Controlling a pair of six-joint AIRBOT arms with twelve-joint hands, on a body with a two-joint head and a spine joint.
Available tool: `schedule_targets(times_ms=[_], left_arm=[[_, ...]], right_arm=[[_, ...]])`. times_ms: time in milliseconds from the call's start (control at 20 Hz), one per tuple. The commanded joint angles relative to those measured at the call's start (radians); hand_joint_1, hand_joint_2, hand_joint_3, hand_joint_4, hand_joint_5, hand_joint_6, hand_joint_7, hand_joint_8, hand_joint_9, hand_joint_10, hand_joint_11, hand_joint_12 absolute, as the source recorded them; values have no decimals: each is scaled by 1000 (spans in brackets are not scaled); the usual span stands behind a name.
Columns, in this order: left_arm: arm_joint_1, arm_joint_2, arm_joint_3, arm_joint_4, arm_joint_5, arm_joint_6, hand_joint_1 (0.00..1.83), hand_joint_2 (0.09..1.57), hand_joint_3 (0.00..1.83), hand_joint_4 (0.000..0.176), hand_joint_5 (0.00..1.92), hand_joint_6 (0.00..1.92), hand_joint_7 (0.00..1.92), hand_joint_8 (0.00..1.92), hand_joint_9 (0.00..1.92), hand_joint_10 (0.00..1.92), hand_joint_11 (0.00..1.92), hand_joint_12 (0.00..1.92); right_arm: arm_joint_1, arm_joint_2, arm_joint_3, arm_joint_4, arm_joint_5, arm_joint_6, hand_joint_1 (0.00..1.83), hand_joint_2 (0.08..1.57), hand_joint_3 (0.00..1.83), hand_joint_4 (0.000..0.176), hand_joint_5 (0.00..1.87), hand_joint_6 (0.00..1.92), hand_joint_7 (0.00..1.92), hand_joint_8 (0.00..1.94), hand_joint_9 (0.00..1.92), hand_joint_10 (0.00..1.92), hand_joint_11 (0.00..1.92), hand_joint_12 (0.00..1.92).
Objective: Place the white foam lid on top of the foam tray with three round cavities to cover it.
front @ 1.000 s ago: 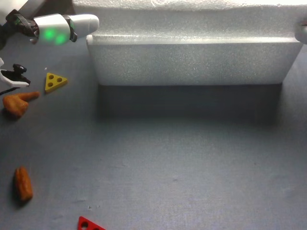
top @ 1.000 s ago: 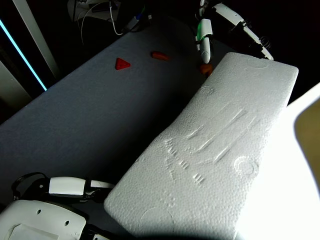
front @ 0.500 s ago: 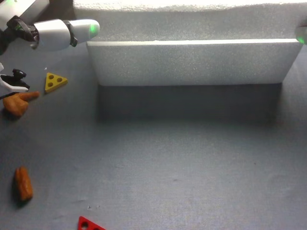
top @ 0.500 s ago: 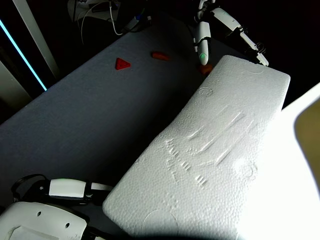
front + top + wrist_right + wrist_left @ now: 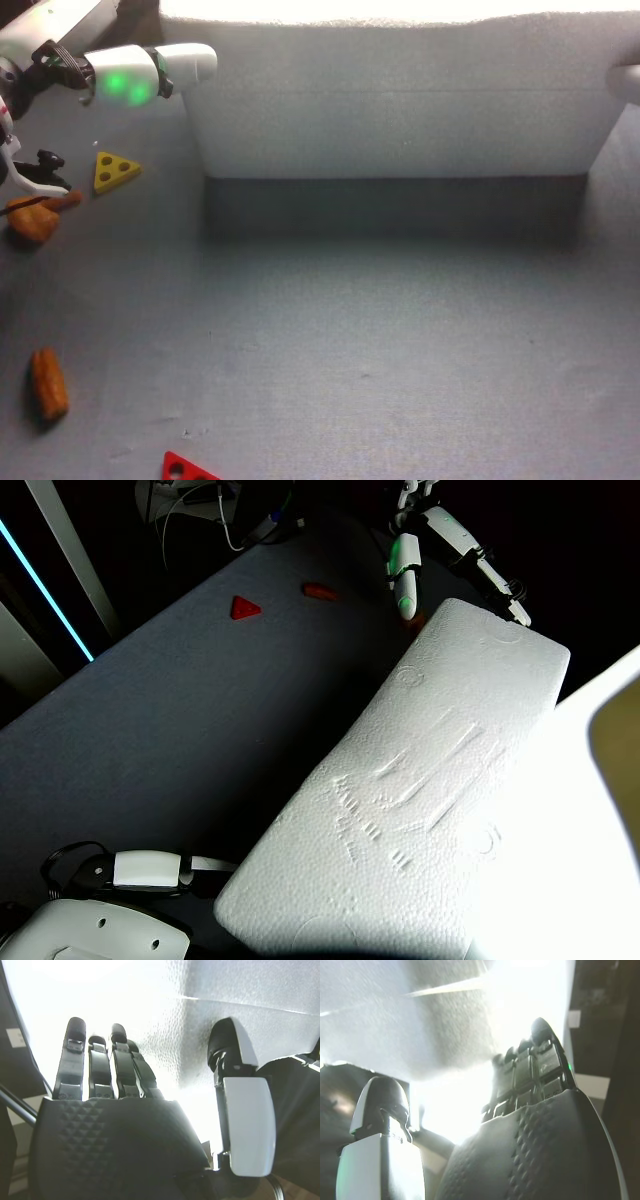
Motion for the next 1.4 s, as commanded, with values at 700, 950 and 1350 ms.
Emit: schedule_targets(times_ms=[700,950,1350], left_arm=[[40,-8,-2,5,-87,2,403,1081,0,0,159,4,0,0,0,0,0,457],[76,12,-23,-12,-113,2,411,1081,3,0,171,3,0,0,0,0,0,499],[98,21,-34,-25,-131,2,434,1101,2,0,150,0,0,0,0,0,0,413]], right_arm=[[4,-19,1,-19,50,-3,476,1171,0,0,0,0,0,0,0,0,0,0],[-29,4,-27,-8,68,-3,489,1188,0,0,0,0,0,0,0,0,16,7],[-99,46,-56,53,112,-3,499,1200,2,0,0,0,0,0,0,0,0,0]])
